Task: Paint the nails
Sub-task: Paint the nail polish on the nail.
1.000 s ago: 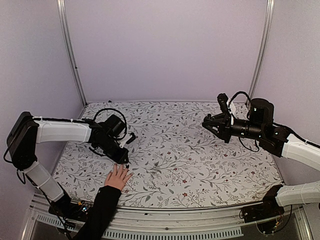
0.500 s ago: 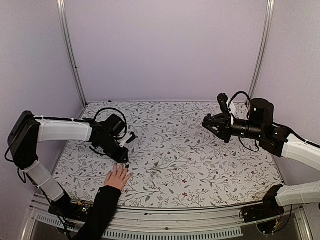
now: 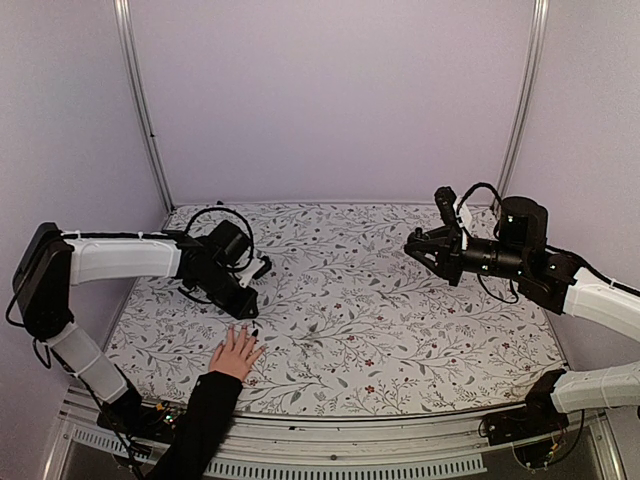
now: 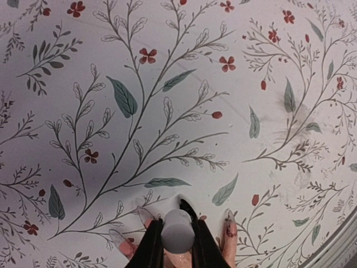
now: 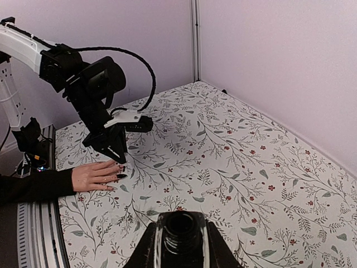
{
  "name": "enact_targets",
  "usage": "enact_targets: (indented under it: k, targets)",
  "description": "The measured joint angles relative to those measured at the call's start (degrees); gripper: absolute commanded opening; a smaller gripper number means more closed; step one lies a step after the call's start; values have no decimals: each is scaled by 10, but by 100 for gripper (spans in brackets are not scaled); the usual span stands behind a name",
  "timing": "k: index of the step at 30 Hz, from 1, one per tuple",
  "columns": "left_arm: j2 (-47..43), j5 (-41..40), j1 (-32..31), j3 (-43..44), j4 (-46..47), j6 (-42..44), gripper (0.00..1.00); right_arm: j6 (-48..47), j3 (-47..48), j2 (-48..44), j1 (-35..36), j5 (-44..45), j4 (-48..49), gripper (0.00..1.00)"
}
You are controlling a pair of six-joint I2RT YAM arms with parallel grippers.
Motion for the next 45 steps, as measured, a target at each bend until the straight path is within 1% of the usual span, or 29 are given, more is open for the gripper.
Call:
enact_targets:
  k: [6,14,45]
  targets:
    - [-17,5,0,0,-8,0,0,0,0,0,0,0,0,0]
    - [-18,19,0,-3,-7,2,0,0,0,0,0,0,0,0]
    - [15,24,0,-5,-1,6,0,0,0,0,0,0,0,0]
